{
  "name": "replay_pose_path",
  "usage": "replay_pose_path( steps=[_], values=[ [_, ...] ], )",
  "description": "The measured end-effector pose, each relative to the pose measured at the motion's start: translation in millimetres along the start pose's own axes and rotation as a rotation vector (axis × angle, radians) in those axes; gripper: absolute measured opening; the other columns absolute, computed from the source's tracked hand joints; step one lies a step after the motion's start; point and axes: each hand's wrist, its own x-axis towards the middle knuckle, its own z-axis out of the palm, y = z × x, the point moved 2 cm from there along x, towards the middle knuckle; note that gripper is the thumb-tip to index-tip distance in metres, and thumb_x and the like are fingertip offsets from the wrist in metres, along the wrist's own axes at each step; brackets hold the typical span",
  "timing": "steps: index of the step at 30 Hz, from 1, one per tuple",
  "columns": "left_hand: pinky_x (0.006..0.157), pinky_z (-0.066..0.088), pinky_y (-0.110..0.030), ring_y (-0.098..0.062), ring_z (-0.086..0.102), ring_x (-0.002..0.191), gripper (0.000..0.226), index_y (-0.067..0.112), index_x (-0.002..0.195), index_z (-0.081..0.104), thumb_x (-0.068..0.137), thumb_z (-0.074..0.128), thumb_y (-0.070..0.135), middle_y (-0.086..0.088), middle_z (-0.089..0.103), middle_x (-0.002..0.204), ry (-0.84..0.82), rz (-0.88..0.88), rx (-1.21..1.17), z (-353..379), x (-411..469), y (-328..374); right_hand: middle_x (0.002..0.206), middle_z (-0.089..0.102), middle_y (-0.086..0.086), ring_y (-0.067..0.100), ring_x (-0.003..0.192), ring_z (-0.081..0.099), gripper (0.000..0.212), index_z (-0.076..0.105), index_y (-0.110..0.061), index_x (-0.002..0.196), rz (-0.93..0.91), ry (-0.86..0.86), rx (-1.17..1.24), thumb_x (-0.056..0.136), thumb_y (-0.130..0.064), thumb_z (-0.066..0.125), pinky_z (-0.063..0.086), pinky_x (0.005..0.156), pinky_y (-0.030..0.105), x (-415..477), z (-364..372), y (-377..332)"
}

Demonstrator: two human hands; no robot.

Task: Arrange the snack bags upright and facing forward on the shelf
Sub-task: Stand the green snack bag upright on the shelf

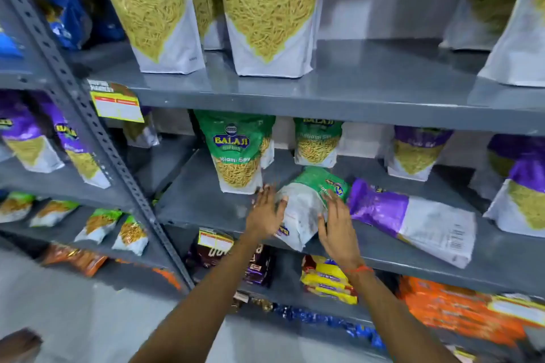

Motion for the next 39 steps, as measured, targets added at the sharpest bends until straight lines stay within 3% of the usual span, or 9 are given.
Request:
replay_pose_path(
  steps=[5,10,13,15,19,26,33,36,39],
  values=[
    [0.071,0.037,-0.033,-0.037,0.057,0.102,0.032,0.009,0.081,0.056,0.094,0.040,0.034,-0.023,0.057,0.086,-0.259,-0.134,-0.209,-5.7,48.8,-16.9,0.108,0.058,0.033,0.045,0.104,0.054,0.048,0.053,0.008,0.105,0.415,-0.067,0.106,0.085,-0.032,0.035,0.046,0.086,0.047,11.3,24.8,6.7],
    [0.051,0.034,-0.028,-0.025,0.056,0.071,0.025,-0.007,0.076,0.066,0.086,0.056,0.013,-0.021,0.063,0.075,-0.204,-0.155,-0.295,-8.6,83.7,-28.4,0.095,0.066,0.030,0.040,0.077,0.067,0.024,0.059,0.006,0.092,0.830,-0.142,0.361,0.088,-0.017,0.052,0.057,0.079,0.048,32.0,41.5,32.6],
    [0.052,0.042,-0.029,-0.023,0.056,0.061,0.010,-0.004,0.072,0.066,0.077,0.065,0.005,-0.017,0.063,0.068,-0.157,-0.230,-0.373,-3.6,96.7,-35.9,0.072,0.060,0.019,0.018,0.035,0.061,0.021,0.051,-0.003,0.067,0.980,-0.073,0.630,0.087,-0.005,0.055,0.057,0.043,0.030,36.2,46.9,41.3],
    [0.065,0.051,-0.038,-0.031,0.066,0.075,0.012,-0.006,0.074,0.067,0.075,0.065,0.006,-0.024,0.068,0.079,-0.103,-0.230,-0.369,-0.8,100.0,-37.6,0.069,0.062,0.019,0.018,0.038,0.062,0.029,0.050,-0.009,0.059,0.970,-0.039,0.644,0.087,-0.004,0.056,0.056,0.039,0.028,34.5,48.0,43.4],
    [0.074,0.051,-0.037,-0.035,0.065,0.084,0.018,-0.006,0.080,0.066,0.082,0.058,0.010,-0.025,0.070,0.088,0.053,-0.185,-0.376,-4.1,86.6,-32.5,0.080,0.068,0.019,0.033,0.074,0.065,0.025,0.051,-0.018,0.062,0.794,0.162,0.369,0.085,-0.015,0.058,0.056,0.075,0.049,33.7,34.9,28.2],
    [0.074,0.048,-0.033,-0.027,0.062,0.083,0.015,-0.006,0.092,0.061,0.088,0.050,0.004,-0.020,0.068,0.093,0.267,-0.053,-0.489,-15.4,87.8,-8.7,0.077,0.060,0.021,0.022,0.069,0.050,0.011,0.052,0.003,0.087,0.508,0.439,0.381,0.091,-0.007,0.049,0.028,0.059,0.025,68.0,1.1,3.3],
    [0.077,0.045,-0.032,-0.038,0.061,0.093,0.018,-0.008,0.100,0.058,0.088,0.051,0.003,-0.030,0.065,0.104,0.262,-0.101,-0.539,7.7,91.3,-5.0,0.092,0.067,0.029,0.025,0.077,0.057,0.008,0.054,0.003,0.092,0.523,0.347,0.369,0.088,-0.002,0.051,0.050,0.078,0.045,101.5,3.7,36.4],
    [0.073,0.042,-0.013,-0.022,0.054,0.079,0.017,-0.003,0.101,0.055,0.084,0.055,0.001,-0.027,0.058,0.103,0.307,-0.028,-0.606,27.3,67.7,-3.1,0.090,0.065,0.020,0.026,0.084,0.058,0.015,0.055,0.004,0.091,0.536,0.260,0.422,0.083,0.011,0.044,0.045,0.076,0.033,101.2,3.4,46.8],
    [0.081,0.050,-0.032,-0.020,0.055,0.093,0.031,0.005,0.108,0.052,0.082,0.064,0.016,-0.014,0.054,0.107,0.188,0.098,-0.632,55.3,45.2,5.8,0.083,0.059,0.013,0.022,0.081,0.054,0.031,0.053,-0.005,0.070,0.514,0.121,0.464,0.076,0.020,0.036,0.040,0.073,0.027,109.2,3.1,57.3]
  ],
)
